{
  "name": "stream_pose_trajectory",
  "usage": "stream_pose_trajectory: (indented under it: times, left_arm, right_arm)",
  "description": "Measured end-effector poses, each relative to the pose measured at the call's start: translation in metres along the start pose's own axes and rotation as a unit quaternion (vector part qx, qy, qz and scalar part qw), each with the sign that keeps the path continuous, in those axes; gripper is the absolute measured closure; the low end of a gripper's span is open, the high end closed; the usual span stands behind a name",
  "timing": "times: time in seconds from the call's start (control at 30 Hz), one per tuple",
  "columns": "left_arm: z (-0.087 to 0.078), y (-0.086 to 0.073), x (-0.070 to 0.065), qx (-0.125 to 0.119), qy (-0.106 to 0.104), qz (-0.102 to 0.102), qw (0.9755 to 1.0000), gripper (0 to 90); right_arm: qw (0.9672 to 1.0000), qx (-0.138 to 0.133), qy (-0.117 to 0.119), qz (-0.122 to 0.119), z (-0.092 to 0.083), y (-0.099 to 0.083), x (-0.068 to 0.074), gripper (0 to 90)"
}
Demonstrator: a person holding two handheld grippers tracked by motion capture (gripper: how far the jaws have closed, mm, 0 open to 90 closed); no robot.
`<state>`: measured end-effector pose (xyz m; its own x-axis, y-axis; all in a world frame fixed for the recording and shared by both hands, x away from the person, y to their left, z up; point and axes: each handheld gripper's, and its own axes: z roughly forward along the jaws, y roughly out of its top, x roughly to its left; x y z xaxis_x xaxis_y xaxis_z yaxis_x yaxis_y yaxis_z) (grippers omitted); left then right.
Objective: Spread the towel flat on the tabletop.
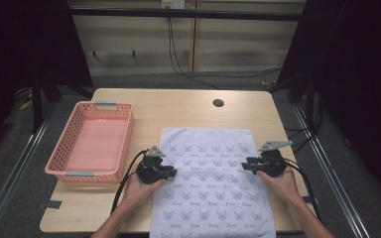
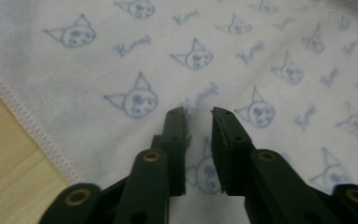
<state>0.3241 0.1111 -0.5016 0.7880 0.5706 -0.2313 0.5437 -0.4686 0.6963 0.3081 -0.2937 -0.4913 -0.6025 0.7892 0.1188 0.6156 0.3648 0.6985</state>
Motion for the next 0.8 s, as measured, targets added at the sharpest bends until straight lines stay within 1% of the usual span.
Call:
stream_pose_trajectory:
  times: [0.03,0.07,0.1,0.13,0.17,0.2,0.23,0.27,0.3,0.33,0.37,0.4,0.43,0.47,0.5,0.53,0.57,0.6,0.63,0.67,0.7,0.73,0.77,0.8]
  left_arm:
    - [-0.002,-0.001,0.0,0.008,0.002,-0.001,1.0,81.9]
    - [-0.003,-0.002,-0.002,0.01,0.003,0.004,0.9999,85.6]
    - [-0.005,-0.004,-0.003,0.012,-0.008,0.005,0.9999,87.5]
    - [-0.007,-0.006,-0.004,0.014,-0.007,0.006,0.9999,88.2]
    - [-0.009,-0.008,-0.005,0.016,-0.009,0.002,0.9998,88.7]
    - [-0.01,-0.01,-0.005,0.013,-0.014,-0.005,0.9998,88.9]
    - [-0.012,-0.012,-0.006,0.016,-0.017,-0.005,0.9997,89.0]
    - [-0.013,-0.014,-0.007,0.013,-0.018,-0.009,0.9997,89.0]
    - [-0.015,-0.016,-0.008,0.014,-0.025,-0.012,0.9995,89.1]
    - [-0.017,-0.019,-0.01,0.017,-0.033,-0.014,0.9992,89.1]
    - [-0.02,-0.022,-0.013,0.02,-0.038,-0.018,0.9989,89.0]
    - [-0.023,-0.025,-0.015,0.024,-0.042,-0.009,0.9988,89.0]
    - [-0.026,-0.027,-0.017,0.031,-0.052,-0.015,0.9981,89.0]
    - [-0.029,-0.03,-0.019,0.033,-0.054,-0.017,0.9979,88.9]
    - [-0.031,-0.032,-0.02,0.031,-0.058,-0.016,0.9977,88.5]
    - [-0.032,-0.032,-0.019,0.031,-0.061,-0.017,0.9975,86.7]
    - [-0.034,-0.029,-0.018,0.02,-0.051,-0.018,0.9983,83.4]
    - [-0.035,-0.025,-0.015,0.009,-0.046,-0.021,0.9987,80.3]
    - [-0.037,-0.02,-0.01,-0.004,-0.043,-0.025,0.9988,80.0]
    - [-0.037,-0.014,-0.005,-0.013,-0.027,-0.028,0.9992,79.5]
    - [-0.036,-0.009,0.001,-0.025,-0.024,-0.037,0.9987,78.8]
    - [-0.034,-0.003,0.005,-0.028,-0.015,-0.041,0.9986,78.8]
    - [-0.031,0.002,0.01,-0.03,-0.006,-0.042,0.9986,78.8]
    - [-0.027,0.006,0.015,-0.034,-0.004,-0.053,0.998,78.3]
  right_arm:
    - [1.0,0.003,-0.003,-0.002,0.003,0.0,-0.002,62.9]
    - [1.0,0.009,-0.003,-0.003,0.005,-0.001,-0.003,62.7]
    - [0.9999,0.012,-0.002,-0.001,0.008,-0.002,-0.003,62.4]
    - [0.9999,0.012,-0.007,-0.007,0.009,-0.003,-0.001,62.4]
    - [0.9999,0.009,-0.002,-0.011,0.009,-0.003,0.0,62.8]
    - [0.9999,0.01,-0.002,-0.014,0.009,-0.004,0.001,65.1]
    - [0.9998,0.009,-0.006,-0.015,0.009,-0.005,0.003,68.6]
    - [0.9998,0.008,-0.004,-0.015,0.008,-0.005,0.005,72.4]
    - [0.9997,0.013,0.002,-0.022,0.007,-0.006,0.006,79.2]
    - [0.9996,0.014,0.008,-0.024,0.006,-0.007,0.007,82.0]
    - [0.9995,0.013,0.011,-0.027,0.005,-0.008,0.009,82.8]
    - [0.9994,0.012,0.019,-0.025,0.005,-0.01,0.012,86.2]
    - [0.9991,0.015,0.025,-0.03,0.004,-0.011,0.013,86.7]
    - [0.999,0.021,0.026,-0.029,0.002,-0.011,0.016,86.8]
    - [0.9987,0.023,0.036,-0.028,0.002,-0.012,0.017,86.7]
    - [0.9984,0.027,0.038,-0.032,0.001,-0.012,0.019,86.0]
    - [0.9982,0.026,0.043,-0.034,0.001,-0.011,0.019,83.3]
    - [0.9981,0.031,0.041,-0.034,0.0,-0.01,0.019,79.9]
    - [0.9985,0.021,0.037,-0.034,-0.002,-0.007,0.017,77.2]
    - [0.999,0.01,0.033,-0.027,-0.003,-0.004,0.013,74.6]
    - [0.9992,-0.006,0.03,-0.027,-0.005,0.001,0.007,72.6]
    - [0.9994,-0.019,0.024,-0.018,-0.007,0.006,0.001,70.5]
    - [0.9994,-0.027,0.018,-0.014,-0.007,0.013,-0.005,70.2]
    - [0.9992,-0.037,0.012,-0.011,-0.006,0.018,-0.01,68.9]
